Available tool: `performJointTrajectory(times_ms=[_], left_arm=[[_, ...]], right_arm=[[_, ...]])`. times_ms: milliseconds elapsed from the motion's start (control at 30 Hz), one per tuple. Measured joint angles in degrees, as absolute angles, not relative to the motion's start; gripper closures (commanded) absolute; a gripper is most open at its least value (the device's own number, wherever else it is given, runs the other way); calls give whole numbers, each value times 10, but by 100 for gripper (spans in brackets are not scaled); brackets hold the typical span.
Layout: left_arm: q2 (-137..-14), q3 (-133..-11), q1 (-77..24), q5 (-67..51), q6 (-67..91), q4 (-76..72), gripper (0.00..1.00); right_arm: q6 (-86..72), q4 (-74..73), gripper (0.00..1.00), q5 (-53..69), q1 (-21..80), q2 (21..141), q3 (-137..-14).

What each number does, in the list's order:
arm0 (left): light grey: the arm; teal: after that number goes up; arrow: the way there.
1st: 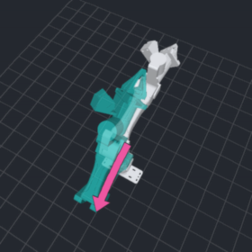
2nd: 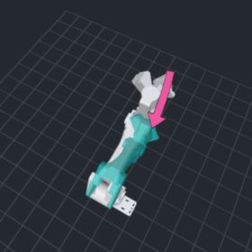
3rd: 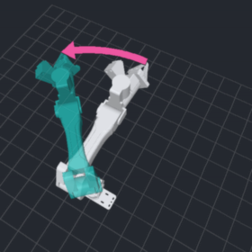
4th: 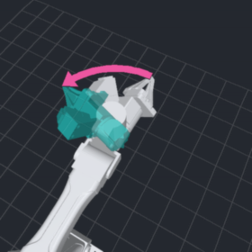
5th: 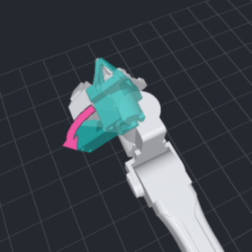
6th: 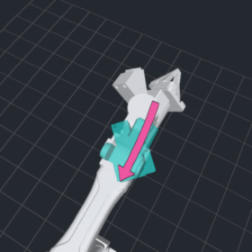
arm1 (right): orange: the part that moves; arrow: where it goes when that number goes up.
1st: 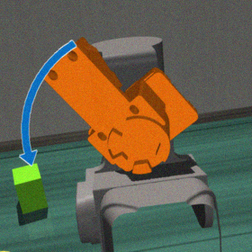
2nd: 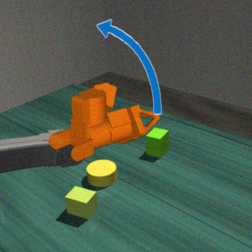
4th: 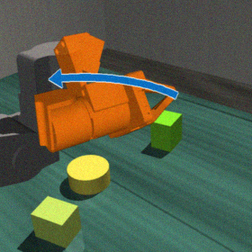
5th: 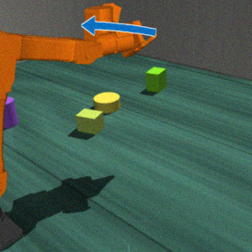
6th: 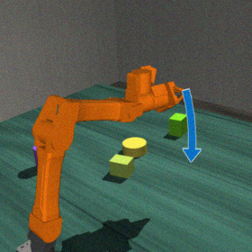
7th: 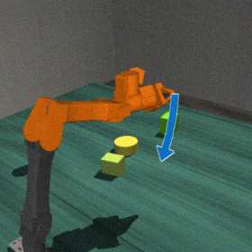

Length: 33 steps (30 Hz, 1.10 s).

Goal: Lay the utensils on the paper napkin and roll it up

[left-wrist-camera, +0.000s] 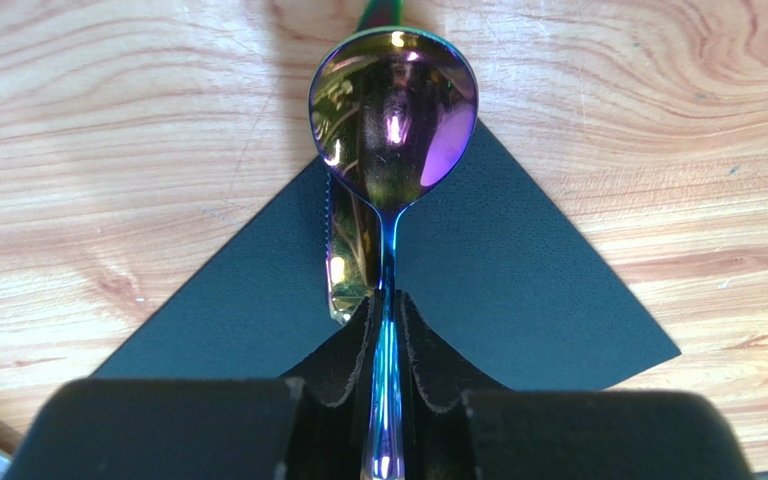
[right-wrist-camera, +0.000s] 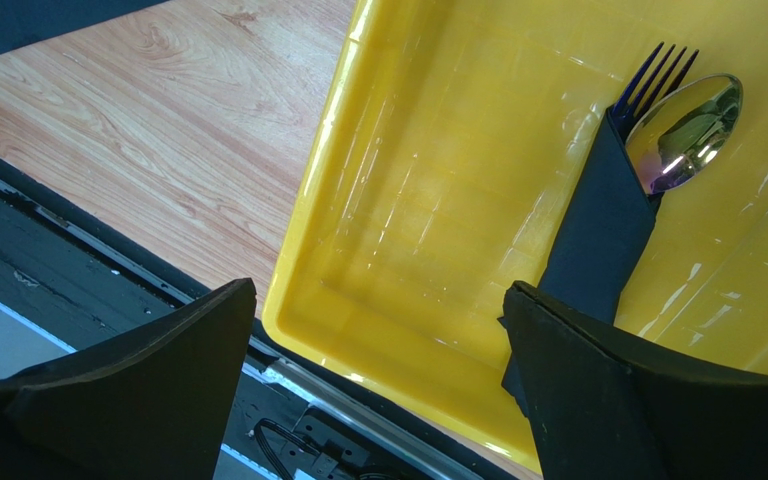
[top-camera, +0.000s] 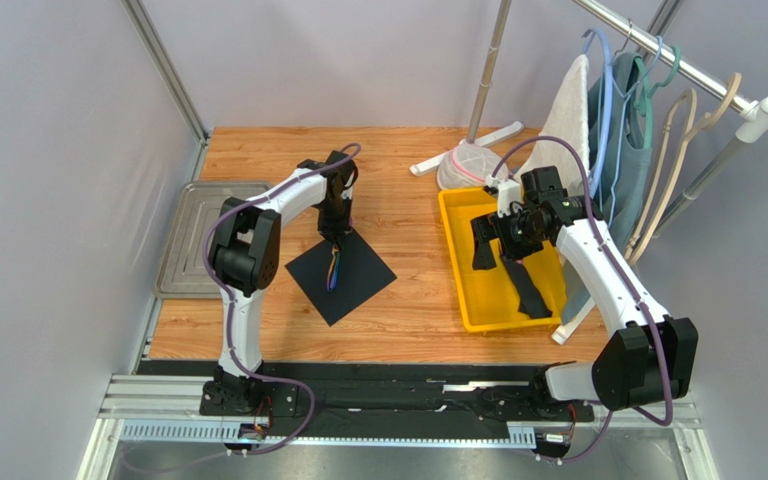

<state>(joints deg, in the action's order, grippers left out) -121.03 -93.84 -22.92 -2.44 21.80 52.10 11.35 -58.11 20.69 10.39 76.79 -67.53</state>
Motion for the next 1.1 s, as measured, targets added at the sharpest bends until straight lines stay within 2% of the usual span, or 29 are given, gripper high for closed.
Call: performJointTrajectory(times_ms=[167, 533, 567, 633, 667, 700, 733, 933, 1100], left_arm=[[-1210, -953, -229, -18, 218, 528, 78], [-1206, -960, -229, -18, 215, 534, 76], [-1202, -959, -229, -19, 211, 533, 66], [-1178, -955, -229, -22, 197, 527, 53], [-1153, -945, -229, -25, 186, 515, 27], [-1117, -933, -229, -27, 172, 507, 11], [-1086, -924, -229, -30, 154, 498, 2], [-817, -853, -208, -119, 26, 444, 1], [-707, -827, -145, -211, -46, 441, 1]], right_arm=[[114, -581, 0, 207, 104, 768, -675], [115, -581, 0, 207, 104, 768, -675], [115, -581, 0, 207, 104, 768, -675], [115, -581, 0, 208, 104, 768, -675], [115, -581, 0, 210, 104, 768, -675], [115, -581, 0, 212, 104, 768, -675], [115, -582, 0, 215, 104, 768, -675], [114, -590, 0, 253, 105, 785, -705], [104, -587, 0, 295, 117, 819, -764]])
